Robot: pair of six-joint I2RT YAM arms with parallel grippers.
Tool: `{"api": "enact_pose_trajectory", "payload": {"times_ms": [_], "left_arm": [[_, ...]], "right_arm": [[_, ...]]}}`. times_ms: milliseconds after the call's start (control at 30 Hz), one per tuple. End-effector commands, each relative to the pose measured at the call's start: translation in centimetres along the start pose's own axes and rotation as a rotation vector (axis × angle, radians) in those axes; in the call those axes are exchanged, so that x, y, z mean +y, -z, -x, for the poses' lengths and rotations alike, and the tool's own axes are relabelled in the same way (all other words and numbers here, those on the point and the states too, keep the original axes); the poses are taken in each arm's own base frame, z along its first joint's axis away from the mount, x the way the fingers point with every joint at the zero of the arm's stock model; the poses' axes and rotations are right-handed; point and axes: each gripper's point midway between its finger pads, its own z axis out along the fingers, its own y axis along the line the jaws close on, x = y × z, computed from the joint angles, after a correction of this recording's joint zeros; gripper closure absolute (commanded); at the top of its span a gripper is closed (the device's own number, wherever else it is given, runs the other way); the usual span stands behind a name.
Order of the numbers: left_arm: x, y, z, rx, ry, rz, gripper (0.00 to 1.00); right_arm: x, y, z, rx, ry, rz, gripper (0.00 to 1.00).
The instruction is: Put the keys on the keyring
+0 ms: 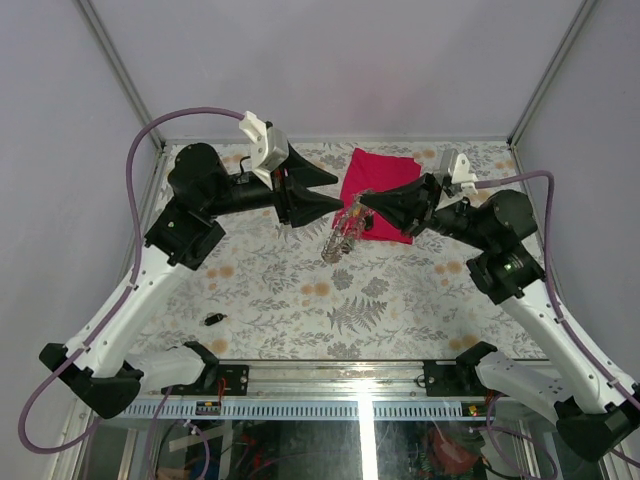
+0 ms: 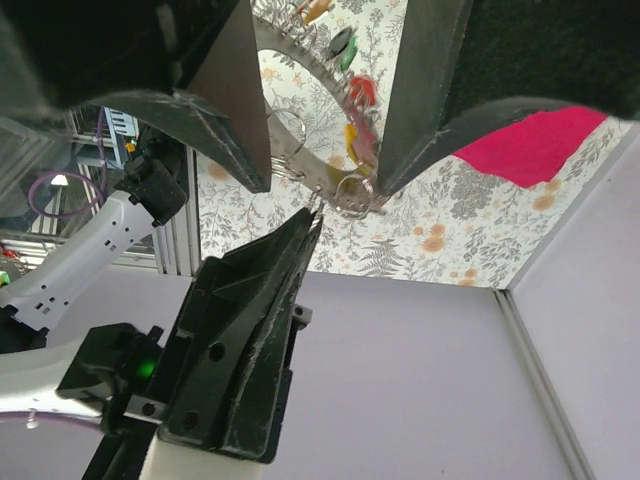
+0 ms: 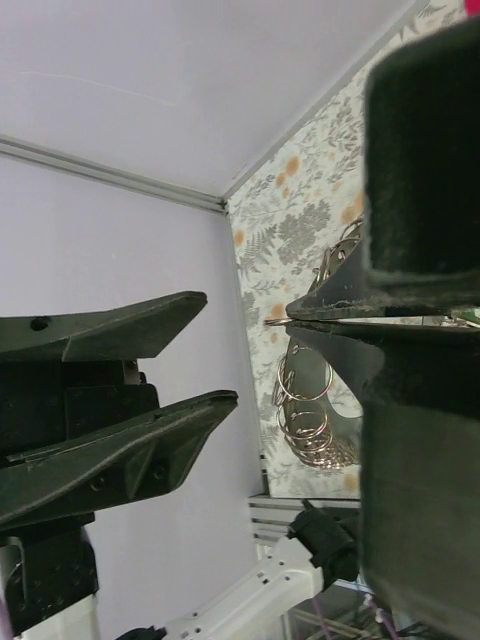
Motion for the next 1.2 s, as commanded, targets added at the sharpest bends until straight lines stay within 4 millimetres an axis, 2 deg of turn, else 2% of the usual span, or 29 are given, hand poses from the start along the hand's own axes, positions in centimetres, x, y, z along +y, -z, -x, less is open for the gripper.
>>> {"api": "enact_pose_trajectory", "payload": {"times_ms": [0, 133, 267, 433, 633, 800, 933, 1167], "left_arm": [[1.1, 0.1, 0.1, -0.017, -0.017, 0.077, 0.49], [1.7, -0.1, -0.7, -0.013, 0.006, 0.098, 0.39], [1.8, -0.9, -1.6, 0.002, 0.030, 0.088, 0.18], [1.6, -2.1, -3.1, 0.027, 0.045, 0.069, 0.13], [2.2, -2.7, -4.9, 0.069, 0.040, 0.073, 0.15], [2.7, -2.9, -7.1, 0.130, 0.035, 0.075, 0.25], [2.9, -3.1, -8.7, 0.172, 0.041, 0.078, 0.29], [3.2, -3.4, -10.4, 0.236, 0.016, 0.108, 0.41]], "right_arm": [[0.7, 0.8, 2.4, 0.061, 0.113, 0.006, 1.00], [-0.1, 1.0, 2.0, 0.144, 0.098, -0.036, 1.00], [-1.3, 1.1, 1.6, 0.218, 0.067, -0.097, 1.00], [-2.5, 0.9, 1.0, 0.266, 0.036, -0.145, 1.00], [-2.7, 0.7, 0.7, 0.283, 0.013, -0.151, 1.00], [-2.7, 0.6, 1.1, 0.273, 0.008, -0.155, 1.00], [-3.0, 0.5, 1.3, 0.265, 0.003, -0.168, 1.00], [-3.2, 0.4, 1.6, 0.252, 0.000, -0.183, 1.00]]}}
